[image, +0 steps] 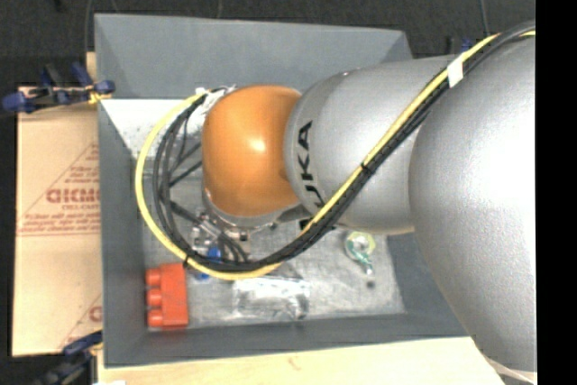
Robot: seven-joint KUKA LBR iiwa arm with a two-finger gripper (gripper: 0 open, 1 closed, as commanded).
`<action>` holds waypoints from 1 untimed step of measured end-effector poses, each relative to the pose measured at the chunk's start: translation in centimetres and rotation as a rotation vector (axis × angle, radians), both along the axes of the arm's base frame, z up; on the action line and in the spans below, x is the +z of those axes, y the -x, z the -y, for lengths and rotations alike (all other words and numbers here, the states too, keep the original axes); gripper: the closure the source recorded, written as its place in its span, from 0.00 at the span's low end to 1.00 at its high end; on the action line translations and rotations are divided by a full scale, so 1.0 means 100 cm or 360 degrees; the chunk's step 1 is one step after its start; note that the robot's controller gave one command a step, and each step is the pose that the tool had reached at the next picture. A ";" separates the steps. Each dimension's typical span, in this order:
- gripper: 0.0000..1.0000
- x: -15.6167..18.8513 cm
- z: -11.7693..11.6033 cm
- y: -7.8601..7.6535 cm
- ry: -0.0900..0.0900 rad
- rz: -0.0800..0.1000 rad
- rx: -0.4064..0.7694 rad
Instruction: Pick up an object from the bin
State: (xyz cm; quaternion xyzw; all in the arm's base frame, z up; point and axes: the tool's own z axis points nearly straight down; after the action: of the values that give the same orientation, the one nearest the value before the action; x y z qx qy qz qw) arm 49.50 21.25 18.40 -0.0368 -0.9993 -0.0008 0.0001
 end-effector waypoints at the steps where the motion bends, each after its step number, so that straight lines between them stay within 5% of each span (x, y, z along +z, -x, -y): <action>1: 1.00 0.053 -0.002 0.008 -0.0001 0.0012 0.0057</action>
Offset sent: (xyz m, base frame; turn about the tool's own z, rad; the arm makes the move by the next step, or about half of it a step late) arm -0.0102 0.0024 0.0495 -0.0373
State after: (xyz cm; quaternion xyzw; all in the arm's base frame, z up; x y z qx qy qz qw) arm 48.67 21.41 23.72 -0.0188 -0.9998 -0.0011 -0.0035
